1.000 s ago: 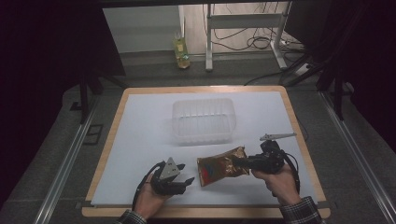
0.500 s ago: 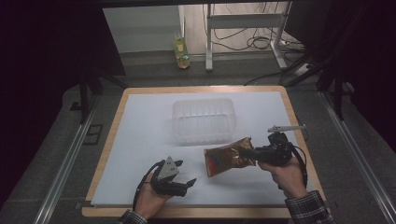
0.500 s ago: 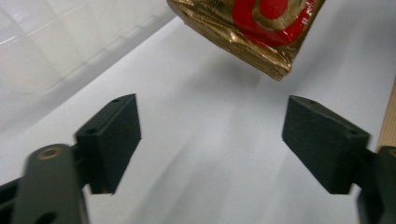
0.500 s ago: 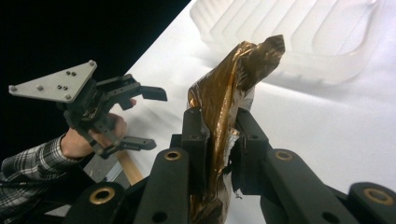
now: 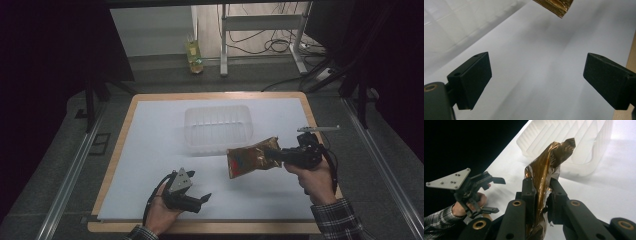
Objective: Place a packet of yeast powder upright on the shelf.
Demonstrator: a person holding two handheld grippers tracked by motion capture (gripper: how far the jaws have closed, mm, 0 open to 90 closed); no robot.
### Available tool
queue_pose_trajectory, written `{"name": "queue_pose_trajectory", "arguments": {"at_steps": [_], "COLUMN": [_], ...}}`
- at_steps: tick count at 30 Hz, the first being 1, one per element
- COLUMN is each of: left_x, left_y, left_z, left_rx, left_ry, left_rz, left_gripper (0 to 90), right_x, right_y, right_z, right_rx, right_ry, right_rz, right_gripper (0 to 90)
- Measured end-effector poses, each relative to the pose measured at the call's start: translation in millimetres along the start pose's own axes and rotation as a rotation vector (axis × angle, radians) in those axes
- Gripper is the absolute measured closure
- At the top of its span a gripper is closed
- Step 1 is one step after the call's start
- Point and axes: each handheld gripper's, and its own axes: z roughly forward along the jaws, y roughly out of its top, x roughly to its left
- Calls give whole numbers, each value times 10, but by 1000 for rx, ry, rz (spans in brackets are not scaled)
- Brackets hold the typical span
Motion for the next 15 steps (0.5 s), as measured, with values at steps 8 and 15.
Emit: {"name": "queue_pose_trajectory", "arguments": {"at_steps": [8,15], "left_x": [31,67], "left_y": [-5,-19], "left_z": [-42,-66], "left_rx": [-27,-40], "left_ry": [12,35], "left_rz": [-11,-15], "left_gripper": [44,12], "right_x": [-49,-71], "right_y": [126,259], "right_z": [-82,-148], "right_rx": [-25,-46], "right_ry": [-30,-55], "right_rz": [8,3], "right_gripper": [777,777]}}
